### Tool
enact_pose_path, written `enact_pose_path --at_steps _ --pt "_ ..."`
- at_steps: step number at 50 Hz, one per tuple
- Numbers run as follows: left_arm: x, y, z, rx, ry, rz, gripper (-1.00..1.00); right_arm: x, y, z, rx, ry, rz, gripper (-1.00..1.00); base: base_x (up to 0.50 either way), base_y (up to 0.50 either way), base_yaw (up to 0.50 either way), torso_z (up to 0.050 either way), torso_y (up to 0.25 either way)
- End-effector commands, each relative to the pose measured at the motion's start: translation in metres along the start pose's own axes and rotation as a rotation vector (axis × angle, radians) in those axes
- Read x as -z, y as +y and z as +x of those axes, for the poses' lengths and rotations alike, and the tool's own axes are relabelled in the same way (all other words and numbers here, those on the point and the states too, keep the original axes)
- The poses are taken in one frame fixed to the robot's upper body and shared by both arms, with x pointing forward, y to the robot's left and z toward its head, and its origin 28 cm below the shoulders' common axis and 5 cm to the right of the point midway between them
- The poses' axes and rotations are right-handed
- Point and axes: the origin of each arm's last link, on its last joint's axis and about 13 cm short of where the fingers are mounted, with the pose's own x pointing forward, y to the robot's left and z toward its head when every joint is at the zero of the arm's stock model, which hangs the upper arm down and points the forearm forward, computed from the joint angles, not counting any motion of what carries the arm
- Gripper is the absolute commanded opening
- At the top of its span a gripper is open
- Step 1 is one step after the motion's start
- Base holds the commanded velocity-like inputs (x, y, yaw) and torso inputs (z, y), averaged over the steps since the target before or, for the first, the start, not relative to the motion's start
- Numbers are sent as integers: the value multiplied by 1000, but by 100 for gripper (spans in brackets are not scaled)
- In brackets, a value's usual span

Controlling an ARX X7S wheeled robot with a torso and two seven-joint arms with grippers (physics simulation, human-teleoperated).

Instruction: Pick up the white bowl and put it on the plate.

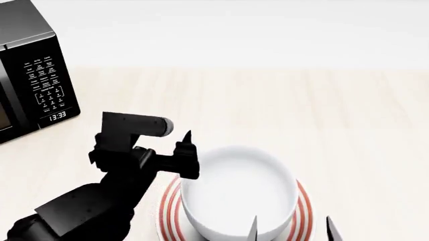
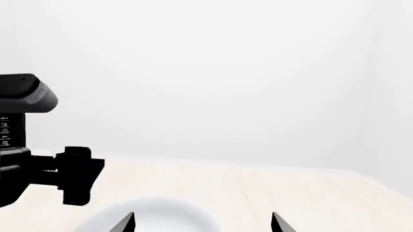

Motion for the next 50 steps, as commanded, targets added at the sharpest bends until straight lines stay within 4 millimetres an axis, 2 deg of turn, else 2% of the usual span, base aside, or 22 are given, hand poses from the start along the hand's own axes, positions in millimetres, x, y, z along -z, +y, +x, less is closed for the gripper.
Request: enact_pose_path --at_steps 1,8,13,22,32,36,37,46,50 --pt "-25 14 -44 -52 -261 125 100 -9 -3 0 13 -24 -6 100 0 0 0 0 0" --pt "-30 15 -68 -77 -364 175 100 -11 -5 0 27 -31 -9 100 0 0 0 0 0" --pt "-22 16 -93 -112 -429 195 100 -14 -6 0 28 -39 -8 100 0 0 0 0 0" --pt "-4 25 -123 -167 -477 191 100 -17 -7 0 36 -51 -10 100 0 0 0 0 0" --pt "31 34 -163 -232 -513 211 100 -19 -10 1 50 -53 -12 100 0 0 0 0 0" --pt "49 41 -172 -267 -442 130 100 -19 -11 1 56 -53 -11 100 0 0 0 0 0" --pt "52 43 -173 -271 -454 156 100 -19 -11 1 55 -52 -8 100 0 0 0 0 0" --pt "56 38 -199 -290 -502 193 100 -27 -10 0 51 -69 -8 100 0 0 0 0 0" --pt "54 36 -207 -278 -492 158 100 -34 -9 -2 46 -87 -7 100 0 0 0 0 0"
